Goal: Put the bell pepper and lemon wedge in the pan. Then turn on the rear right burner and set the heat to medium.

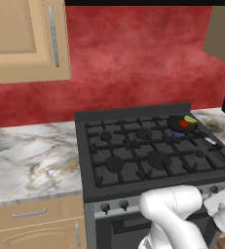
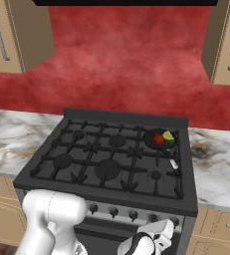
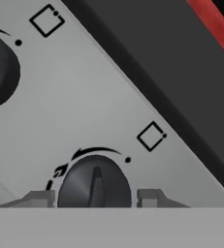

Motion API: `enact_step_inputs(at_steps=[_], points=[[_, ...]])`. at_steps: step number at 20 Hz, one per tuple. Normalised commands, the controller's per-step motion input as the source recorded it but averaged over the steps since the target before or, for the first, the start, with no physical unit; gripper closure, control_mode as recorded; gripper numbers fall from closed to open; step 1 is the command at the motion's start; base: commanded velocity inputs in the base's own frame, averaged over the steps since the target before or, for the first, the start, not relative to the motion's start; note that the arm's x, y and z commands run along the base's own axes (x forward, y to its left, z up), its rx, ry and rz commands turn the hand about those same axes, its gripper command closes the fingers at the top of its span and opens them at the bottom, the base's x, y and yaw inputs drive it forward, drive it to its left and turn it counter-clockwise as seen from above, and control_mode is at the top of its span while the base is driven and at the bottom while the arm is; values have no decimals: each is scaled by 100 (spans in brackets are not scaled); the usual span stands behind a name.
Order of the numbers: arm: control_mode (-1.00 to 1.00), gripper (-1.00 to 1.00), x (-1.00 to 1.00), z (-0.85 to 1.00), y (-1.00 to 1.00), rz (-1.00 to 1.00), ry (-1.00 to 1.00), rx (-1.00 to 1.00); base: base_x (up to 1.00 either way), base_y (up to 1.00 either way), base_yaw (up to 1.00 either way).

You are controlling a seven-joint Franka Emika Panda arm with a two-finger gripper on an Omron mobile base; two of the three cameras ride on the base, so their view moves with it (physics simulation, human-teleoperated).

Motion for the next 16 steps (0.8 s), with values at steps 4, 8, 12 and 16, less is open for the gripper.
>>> enact_step_inputs(at_steps=[4, 8, 12, 16], points=[[-100, 100, -14, -16, -15, -1, -1, -44, 0, 0, 0], [-100, 100, -18, -26, -8, 0, -2, -51, 0, 0, 0], [-100, 100, -16, -31, -3, 0, 0, -48, 0, 0, 0], [-100, 100, -21, -26, -1, 0, -4, -43, 0, 0, 0]])
